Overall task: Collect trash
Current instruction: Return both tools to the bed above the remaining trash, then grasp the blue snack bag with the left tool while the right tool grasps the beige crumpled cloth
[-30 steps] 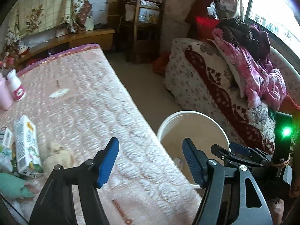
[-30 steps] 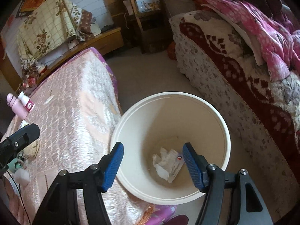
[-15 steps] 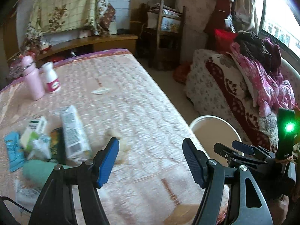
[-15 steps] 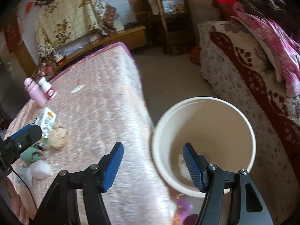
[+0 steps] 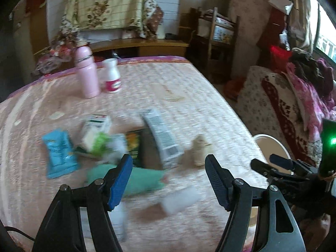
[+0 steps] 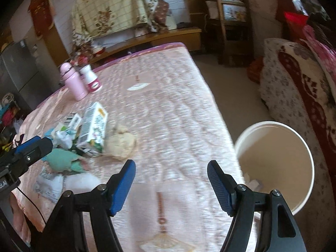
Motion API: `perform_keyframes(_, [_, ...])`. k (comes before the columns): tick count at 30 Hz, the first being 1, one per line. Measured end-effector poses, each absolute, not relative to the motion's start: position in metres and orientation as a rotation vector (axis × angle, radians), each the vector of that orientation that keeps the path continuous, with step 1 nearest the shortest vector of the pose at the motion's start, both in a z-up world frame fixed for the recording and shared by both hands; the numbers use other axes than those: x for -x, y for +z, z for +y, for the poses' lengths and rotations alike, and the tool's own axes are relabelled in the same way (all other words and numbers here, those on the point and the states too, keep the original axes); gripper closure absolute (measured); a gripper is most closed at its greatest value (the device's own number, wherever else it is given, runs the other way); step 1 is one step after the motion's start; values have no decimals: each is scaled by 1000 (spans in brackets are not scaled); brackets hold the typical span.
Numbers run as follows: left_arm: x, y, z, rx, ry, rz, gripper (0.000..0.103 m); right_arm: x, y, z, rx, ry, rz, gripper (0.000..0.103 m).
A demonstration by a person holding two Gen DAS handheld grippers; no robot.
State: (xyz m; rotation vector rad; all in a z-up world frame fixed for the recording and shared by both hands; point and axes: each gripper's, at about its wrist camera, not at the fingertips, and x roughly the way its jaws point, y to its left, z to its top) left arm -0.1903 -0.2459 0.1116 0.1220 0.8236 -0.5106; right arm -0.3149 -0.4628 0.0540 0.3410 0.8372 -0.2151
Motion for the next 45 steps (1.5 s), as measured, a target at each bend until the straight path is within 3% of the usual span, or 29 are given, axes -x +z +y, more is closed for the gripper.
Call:
perform_keyframes(17, [147,100,-143,-45,-349,828,31,267,49,-402,-271,-110,881,26])
perform_keyframes(23, [123,86,-102,15,-324,867,27,256,41,-408,-282,-117,896,26])
perform_keyframes(25, [112,78,-88,32,-288,895,21,249,38,-411,-287,-120,905,26])
perform_keyframes(30, [85,59,-61,87,-224,940,21,233,28,-416,-309,-122,928,26])
perform_keyframes(45, [20,15,-77,118,-229,1037,21,200,17,-414,-318,-128,952,26])
